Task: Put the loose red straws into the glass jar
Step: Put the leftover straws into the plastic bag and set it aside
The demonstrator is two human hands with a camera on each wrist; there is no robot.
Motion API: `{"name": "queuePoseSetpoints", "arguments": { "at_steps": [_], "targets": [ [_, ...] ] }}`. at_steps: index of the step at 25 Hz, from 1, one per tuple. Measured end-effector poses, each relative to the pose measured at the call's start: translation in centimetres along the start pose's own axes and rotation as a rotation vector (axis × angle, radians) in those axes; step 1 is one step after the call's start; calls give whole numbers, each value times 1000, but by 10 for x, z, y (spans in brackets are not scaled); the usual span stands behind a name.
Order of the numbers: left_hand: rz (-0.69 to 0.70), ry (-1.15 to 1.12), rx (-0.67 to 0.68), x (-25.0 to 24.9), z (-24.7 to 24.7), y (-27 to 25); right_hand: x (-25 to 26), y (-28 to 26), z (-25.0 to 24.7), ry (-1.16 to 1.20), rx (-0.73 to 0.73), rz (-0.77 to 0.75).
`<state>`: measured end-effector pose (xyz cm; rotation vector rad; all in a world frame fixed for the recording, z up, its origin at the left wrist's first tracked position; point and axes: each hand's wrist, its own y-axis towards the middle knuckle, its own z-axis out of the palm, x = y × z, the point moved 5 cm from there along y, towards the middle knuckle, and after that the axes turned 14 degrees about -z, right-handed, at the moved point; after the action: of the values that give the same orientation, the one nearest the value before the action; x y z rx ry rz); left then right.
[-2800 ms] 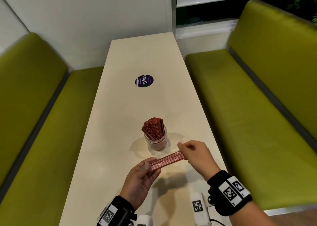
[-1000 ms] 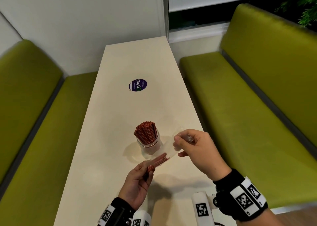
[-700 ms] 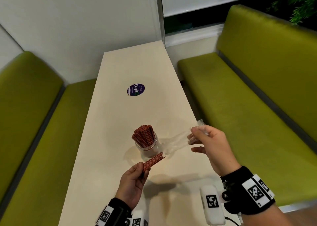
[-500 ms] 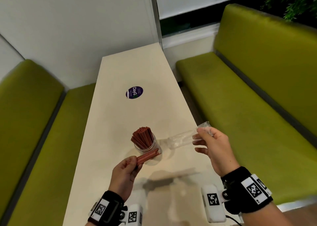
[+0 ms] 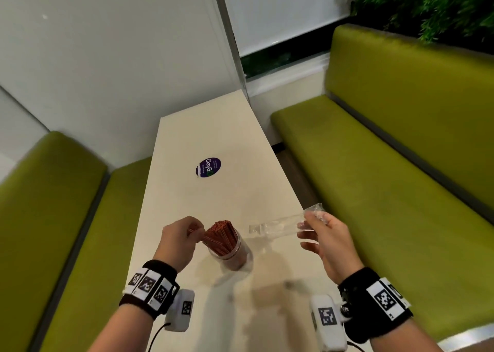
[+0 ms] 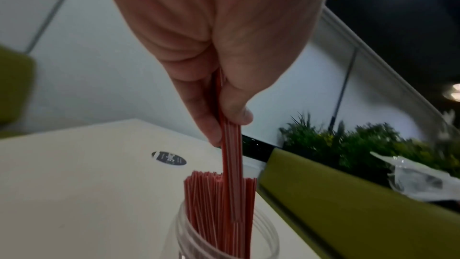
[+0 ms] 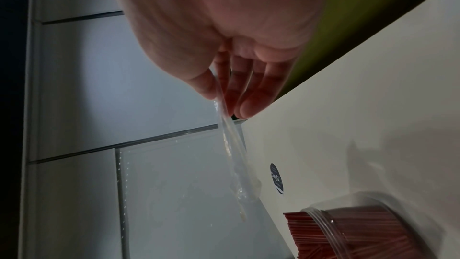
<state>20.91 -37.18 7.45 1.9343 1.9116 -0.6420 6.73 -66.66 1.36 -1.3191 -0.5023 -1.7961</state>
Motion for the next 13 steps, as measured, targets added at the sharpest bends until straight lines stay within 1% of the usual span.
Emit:
{"name": "queuePoseSetpoints", "arguments": {
  "at_steps": [4,6,8,11,13],
  "targets": [
    [82,257,133,-17,28,16,-3,1,-5,-26,5,5],
    [93,332,205,-16,47,17,-3,2,-9,-30,1,15],
    [120,387,242,-15,65,12,-3,3,-12,-34,-1,21],
    [182,307,246,-14,79,3,-2,4,-13,-47,0,21],
    [200,247,205,-12,79,2,-2,4,-11,-69,7,23]
  ]
}}
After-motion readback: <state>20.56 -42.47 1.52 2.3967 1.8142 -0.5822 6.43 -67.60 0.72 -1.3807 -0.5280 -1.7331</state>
